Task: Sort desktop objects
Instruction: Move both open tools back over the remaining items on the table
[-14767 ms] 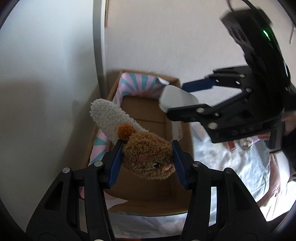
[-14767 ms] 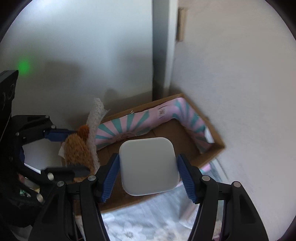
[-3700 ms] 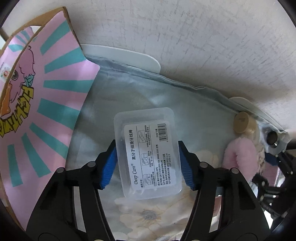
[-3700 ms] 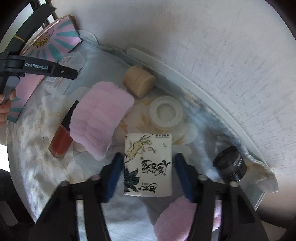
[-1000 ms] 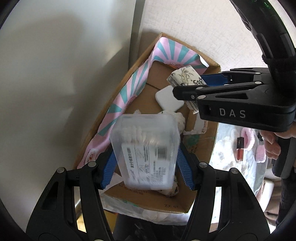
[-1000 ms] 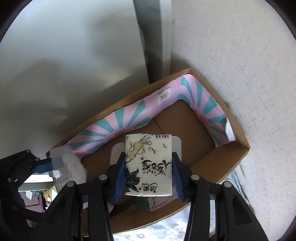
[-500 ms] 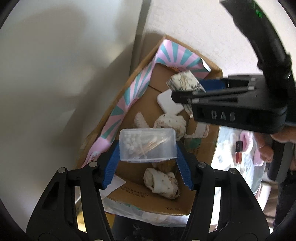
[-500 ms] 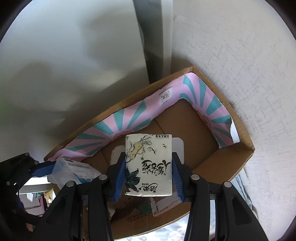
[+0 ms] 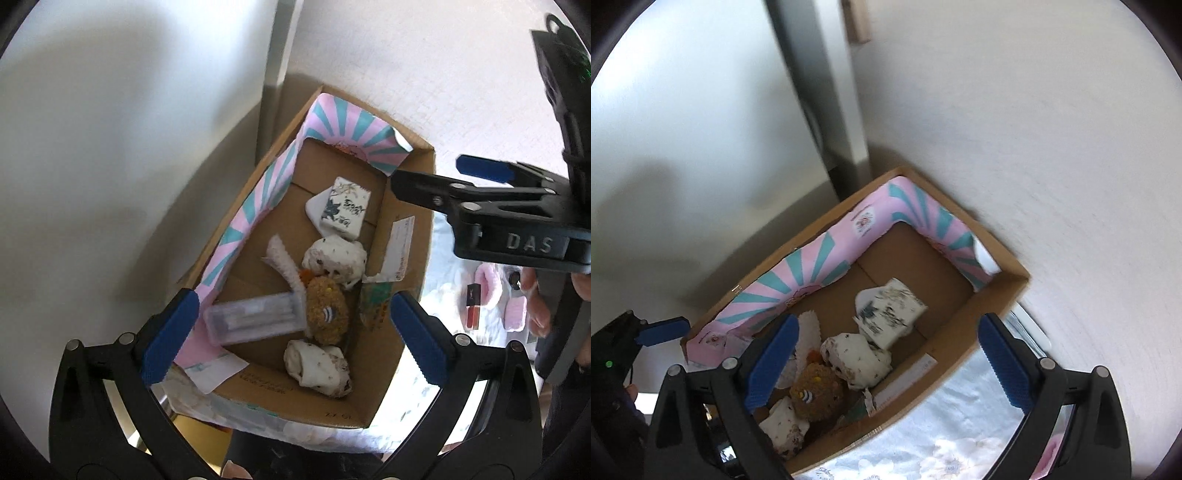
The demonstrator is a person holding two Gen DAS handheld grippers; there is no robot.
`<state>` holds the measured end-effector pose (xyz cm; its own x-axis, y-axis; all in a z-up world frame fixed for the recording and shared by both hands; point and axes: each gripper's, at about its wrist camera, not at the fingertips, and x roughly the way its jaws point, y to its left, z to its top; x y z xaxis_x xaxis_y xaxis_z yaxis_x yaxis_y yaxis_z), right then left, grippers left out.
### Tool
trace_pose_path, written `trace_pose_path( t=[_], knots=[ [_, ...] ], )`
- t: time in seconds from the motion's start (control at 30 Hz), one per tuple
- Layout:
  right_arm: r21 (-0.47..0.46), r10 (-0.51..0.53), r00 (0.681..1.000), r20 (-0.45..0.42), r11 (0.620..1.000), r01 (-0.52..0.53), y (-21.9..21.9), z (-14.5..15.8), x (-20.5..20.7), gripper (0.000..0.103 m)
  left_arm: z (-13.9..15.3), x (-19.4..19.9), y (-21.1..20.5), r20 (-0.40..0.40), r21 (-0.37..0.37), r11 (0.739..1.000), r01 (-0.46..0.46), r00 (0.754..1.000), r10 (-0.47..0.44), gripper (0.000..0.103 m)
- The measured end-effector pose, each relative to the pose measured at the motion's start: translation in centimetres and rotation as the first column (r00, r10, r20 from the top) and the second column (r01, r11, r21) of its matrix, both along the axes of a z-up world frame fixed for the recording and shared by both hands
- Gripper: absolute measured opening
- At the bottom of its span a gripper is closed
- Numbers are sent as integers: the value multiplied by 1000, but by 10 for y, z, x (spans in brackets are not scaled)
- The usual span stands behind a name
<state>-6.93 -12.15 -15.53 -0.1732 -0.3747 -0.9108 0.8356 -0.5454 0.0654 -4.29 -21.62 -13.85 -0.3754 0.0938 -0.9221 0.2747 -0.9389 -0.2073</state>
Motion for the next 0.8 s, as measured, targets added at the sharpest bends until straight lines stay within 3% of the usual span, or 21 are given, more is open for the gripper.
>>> trace_pose_path(
  t=[0.2,0.4,0.6,0.8],
  knots=[
    [-38,-140,990,0,989,140,37,11,2,97,6,-9,19,16,9,999,41,999,-42,103],
    [-28,-245,969,-30,969,245,90,28,-8,97,14,-16,49,13,-36,996,87,996,-87,103],
    [-86,-351,928,-127,935,343,170,64,-19,97,38,-26,89,-29,-63,983,172,984,-175,103],
    [-97,-472,867,-161,881,462,250,76,-28,97,54,-36,140,-65,-56,958,282,956,-285,103]
  ],
)
